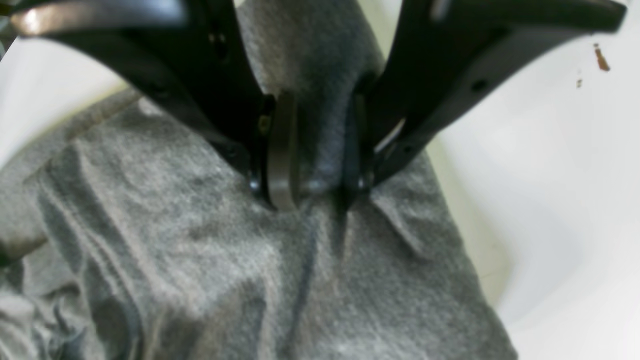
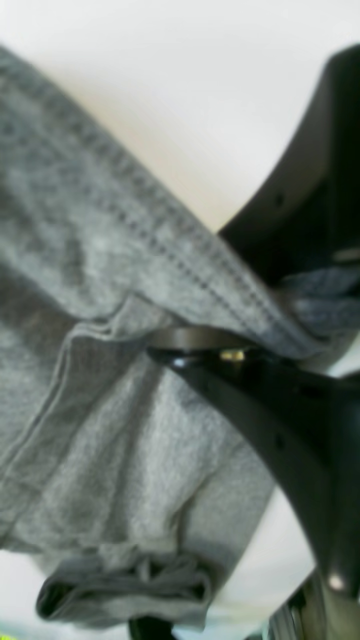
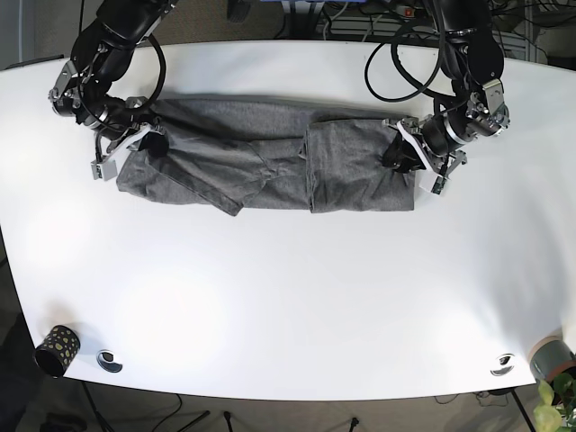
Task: Fold the T-shirt properly
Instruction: 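Grasp both ends of the folded strip with both grippers, then fold the strip in half, bringing the left gripper's end onto the right's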
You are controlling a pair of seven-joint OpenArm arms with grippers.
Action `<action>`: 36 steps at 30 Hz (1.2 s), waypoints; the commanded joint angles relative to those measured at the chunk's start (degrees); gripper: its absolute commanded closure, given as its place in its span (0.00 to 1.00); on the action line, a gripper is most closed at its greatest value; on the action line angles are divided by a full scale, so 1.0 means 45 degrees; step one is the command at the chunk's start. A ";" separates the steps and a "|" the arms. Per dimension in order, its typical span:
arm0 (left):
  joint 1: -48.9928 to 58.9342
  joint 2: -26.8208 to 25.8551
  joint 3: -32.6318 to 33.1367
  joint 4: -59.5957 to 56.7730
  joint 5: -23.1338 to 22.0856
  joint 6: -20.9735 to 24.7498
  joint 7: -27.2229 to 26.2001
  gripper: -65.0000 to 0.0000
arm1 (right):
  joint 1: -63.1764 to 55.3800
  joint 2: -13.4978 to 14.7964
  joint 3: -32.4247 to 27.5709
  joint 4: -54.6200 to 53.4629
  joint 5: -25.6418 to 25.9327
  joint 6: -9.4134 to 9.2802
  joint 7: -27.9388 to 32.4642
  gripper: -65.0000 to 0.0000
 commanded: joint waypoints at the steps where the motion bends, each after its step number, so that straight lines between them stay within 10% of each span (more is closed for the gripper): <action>1: 0.0016 -0.0089 0.0035 -0.0038 0.0393 -0.0008 0.0513 0.80 | 0.0156 0.0204 0.0084 0.1514 0.0067 0.0076 0.0225 1.00; 19: -0.1000 0.1240 0.3786 -0.1014 0.2015 -0.0008 -0.0620 0.80 | -0.0352 0.0243 -0.0092 0.6418 0.1454 0.0076 -0.1240 1.00; 36: -0.1645 0.1963 0.5485 -0.2441 0.1956 -0.0008 -0.0640 0.80 | -0.0411 -0.0186 -0.3843 0.6223 0.2177 0.0076 -0.0322 1.00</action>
